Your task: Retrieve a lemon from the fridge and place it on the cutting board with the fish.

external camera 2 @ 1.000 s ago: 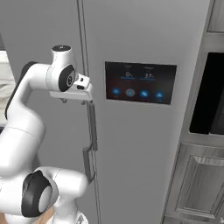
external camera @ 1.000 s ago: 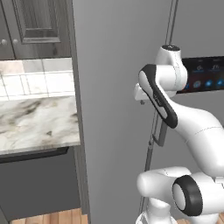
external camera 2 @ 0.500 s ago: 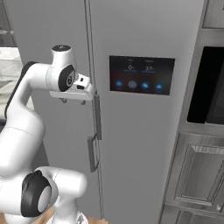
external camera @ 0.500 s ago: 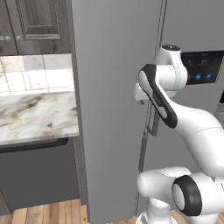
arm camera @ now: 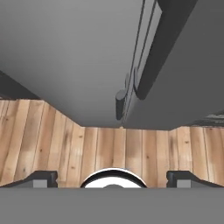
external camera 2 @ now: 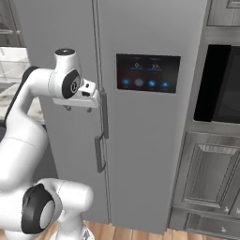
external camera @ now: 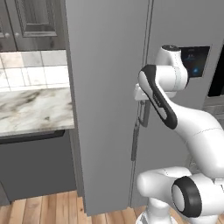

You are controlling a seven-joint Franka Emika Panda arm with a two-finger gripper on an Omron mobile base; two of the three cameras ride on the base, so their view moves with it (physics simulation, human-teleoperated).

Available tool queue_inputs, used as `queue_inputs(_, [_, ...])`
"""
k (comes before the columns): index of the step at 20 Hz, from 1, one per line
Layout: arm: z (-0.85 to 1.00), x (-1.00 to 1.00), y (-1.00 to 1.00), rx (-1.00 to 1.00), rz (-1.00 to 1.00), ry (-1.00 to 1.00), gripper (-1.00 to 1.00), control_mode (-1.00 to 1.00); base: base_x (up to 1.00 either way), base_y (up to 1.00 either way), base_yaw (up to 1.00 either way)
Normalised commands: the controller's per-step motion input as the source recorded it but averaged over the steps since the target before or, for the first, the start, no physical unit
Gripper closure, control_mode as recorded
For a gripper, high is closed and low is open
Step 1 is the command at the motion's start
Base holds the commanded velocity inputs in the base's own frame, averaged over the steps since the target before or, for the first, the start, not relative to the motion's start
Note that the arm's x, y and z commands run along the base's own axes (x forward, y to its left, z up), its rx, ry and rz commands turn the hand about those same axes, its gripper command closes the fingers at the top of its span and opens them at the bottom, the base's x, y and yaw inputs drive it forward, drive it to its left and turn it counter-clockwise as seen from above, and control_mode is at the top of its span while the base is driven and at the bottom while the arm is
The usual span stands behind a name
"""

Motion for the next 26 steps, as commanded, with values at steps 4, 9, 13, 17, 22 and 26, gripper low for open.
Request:
queue_inputs(4, [0.00, 0.00, 0.00, 0.00, 0.00, 0.00, -1.00, 1.00, -0.02, -0.29, 0.00])
queue_inputs(9, [0.00, 0.00, 0.00, 0.00, 0.00, 0.00, -1.00, 1.00, 0.00, -0.30, 0.00])
queue_inputs(13, [0.00, 0.00, 0.00, 0.00, 0.00, 0.00, -1.00, 1.00, 0.00, -0.03, 0.00])
queue_inputs(17, [0.00, 0.00, 0.00, 0.00, 0.00, 0.00, -1.00, 1.00, 0.00, -0.11, 0.00])
queue_inputs(22, [-0.02, 0.00, 0.00, 0.00, 0.00, -0.02, -1.00, -1.00, 0.00, 0.00, 0.00])
queue_inputs(26, [-0.34, 0.10, -0.18, 0.00, -0.01, -0.15, -1.00, -1.00, 0.00, 0.00, 0.00])
